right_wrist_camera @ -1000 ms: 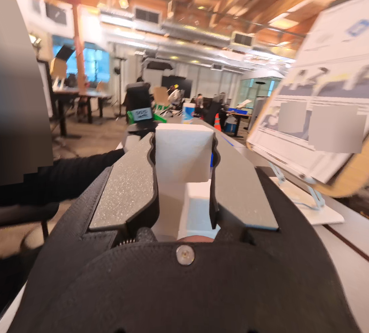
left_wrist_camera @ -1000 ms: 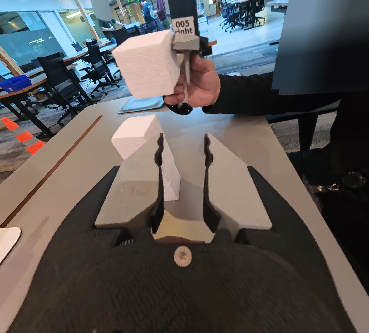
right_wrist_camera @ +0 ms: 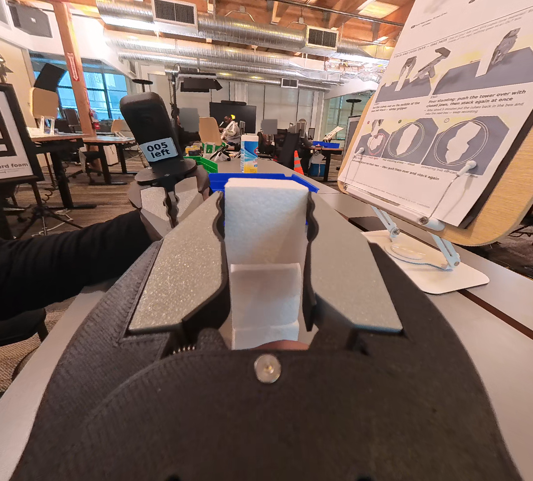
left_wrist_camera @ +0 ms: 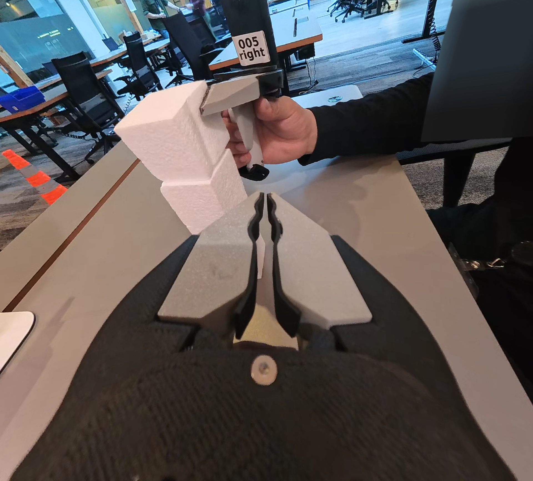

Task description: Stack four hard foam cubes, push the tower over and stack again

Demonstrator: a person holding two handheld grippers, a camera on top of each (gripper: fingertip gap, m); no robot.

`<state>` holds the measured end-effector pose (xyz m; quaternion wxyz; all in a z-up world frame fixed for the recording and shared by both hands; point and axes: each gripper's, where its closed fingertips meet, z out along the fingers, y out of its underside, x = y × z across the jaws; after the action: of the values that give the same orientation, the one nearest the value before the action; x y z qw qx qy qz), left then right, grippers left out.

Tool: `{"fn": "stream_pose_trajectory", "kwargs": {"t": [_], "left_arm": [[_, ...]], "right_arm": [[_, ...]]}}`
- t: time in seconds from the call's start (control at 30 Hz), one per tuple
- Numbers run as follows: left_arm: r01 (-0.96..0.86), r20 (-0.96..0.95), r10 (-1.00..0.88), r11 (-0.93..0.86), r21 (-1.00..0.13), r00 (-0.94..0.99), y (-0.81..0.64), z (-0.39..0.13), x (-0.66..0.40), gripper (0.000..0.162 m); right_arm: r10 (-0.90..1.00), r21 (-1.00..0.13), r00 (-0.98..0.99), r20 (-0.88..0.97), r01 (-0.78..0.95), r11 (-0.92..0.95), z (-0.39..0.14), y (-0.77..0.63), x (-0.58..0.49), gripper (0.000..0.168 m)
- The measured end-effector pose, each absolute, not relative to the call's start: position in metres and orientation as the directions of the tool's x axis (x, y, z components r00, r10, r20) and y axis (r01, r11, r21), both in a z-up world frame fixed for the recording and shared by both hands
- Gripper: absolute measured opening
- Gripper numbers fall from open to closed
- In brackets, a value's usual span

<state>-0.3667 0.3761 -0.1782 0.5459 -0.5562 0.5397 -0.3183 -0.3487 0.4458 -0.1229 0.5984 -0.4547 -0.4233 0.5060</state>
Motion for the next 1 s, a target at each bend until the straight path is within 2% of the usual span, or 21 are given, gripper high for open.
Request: {"fn": "stream_pose_trajectory", "kwargs": {"t": [0.47,0.67,0.83,0.9,0.93,1.0], "left_arm": [[-0.275,-0.232,-0.945,0.166,-0.947,0.231,0.381,-0.183,-0.366,0.008],[-0.298,-0.243,-0.942,0.169,-0.939,0.230,0.382,-0.188,-0.362,0.009],[-0.288,-0.237,-0.944,0.167,-0.943,0.229,0.381,-0.186,-0.365,0.009],[-0.285,-0.233,-0.946,0.164,-0.944,0.227,0.381,-0.186,-0.366,0.009],[-0.285,-0.231,-0.946,0.163,-0.945,0.227,0.381,-0.186,-0.366,0.009],[-0.287,-0.233,-0.944,0.162,-0.944,0.235,0.383,-0.187,-0.368,0.008]], "right_arm": [[0.993,-0.979,0.111,0.038,-0.197,0.059,-0.132,0.446,-0.349,0.056],[0.994,-0.980,0.104,0.041,-0.190,0.061,-0.132,0.444,-0.349,0.075],[0.992,-0.970,0.123,0.043,-0.233,0.071,-0.119,0.447,-0.330,0.078],[0.989,-0.965,0.137,0.050,-0.250,0.083,-0.114,0.450,-0.318,0.071],[0.987,-0.963,0.149,0.065,-0.250,0.102,-0.112,0.452,-0.311,0.061],[0.980,-0.961,0.157,0.126,-0.226,0.159,-0.113,0.451,-0.300,0.030]]}}
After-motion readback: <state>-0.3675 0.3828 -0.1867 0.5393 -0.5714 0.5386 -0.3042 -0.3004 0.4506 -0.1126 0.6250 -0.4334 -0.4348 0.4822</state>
